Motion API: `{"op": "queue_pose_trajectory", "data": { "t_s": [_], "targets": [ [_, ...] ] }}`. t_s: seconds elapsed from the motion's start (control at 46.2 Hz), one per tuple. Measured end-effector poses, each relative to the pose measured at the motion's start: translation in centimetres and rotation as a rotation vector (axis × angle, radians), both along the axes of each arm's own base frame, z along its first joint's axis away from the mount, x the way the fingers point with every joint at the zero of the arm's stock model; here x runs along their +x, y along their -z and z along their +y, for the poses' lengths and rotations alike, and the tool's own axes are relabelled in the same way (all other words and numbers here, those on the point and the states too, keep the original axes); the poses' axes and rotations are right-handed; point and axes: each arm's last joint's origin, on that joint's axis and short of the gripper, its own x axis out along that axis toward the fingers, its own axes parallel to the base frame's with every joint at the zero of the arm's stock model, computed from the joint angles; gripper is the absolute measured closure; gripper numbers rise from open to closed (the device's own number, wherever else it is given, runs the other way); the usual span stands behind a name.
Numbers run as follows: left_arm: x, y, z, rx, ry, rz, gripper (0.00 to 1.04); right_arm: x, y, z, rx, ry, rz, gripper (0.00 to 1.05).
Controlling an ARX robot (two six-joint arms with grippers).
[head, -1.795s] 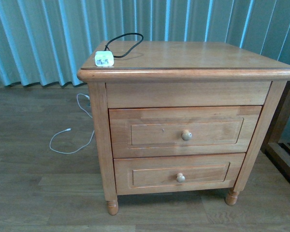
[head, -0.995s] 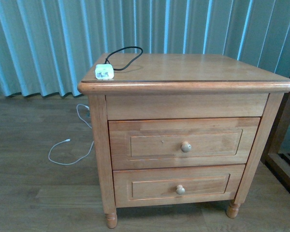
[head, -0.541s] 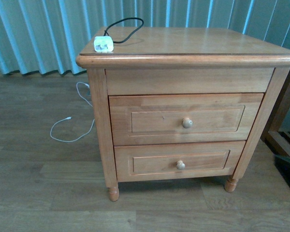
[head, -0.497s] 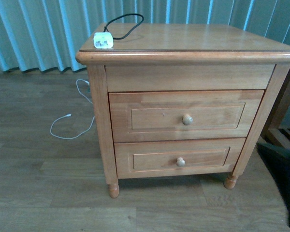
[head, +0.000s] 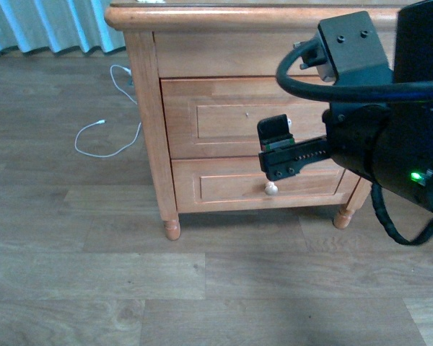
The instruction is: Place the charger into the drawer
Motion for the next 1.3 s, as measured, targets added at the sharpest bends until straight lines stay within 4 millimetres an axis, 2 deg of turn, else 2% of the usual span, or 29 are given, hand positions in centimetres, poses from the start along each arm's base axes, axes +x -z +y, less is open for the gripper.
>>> {"op": "queue_pose_trajectory", "data": {
  "t_s": [0.303, 0.67, 0.908, 1.297],
  "targets": [
    [0.0, 0.0, 0.0, 0.000, 0.000, 0.000, 0.06, 4.9, 4.1, 3.1, -0.001, 0.016, -0.029, 0.08],
    [0.0, 0.0, 0.0, 0.000, 0.000, 0.000, 0.06, 8.6, 5.7, 3.7, 0.001, 0.066, -0.066, 0.08],
    [0.0, 0.0, 0.0, 0.000, 0.000, 0.000, 0.06, 10.2, 6.3, 3.5, -0.009, 0.081, -0.081, 0.08],
    [0.0, 0.0, 0.0, 0.000, 0.000, 0.000, 0.06, 10.6, 6.3, 3.2, -0.022, 0.090, -0.086, 0.08]
  ]
}}
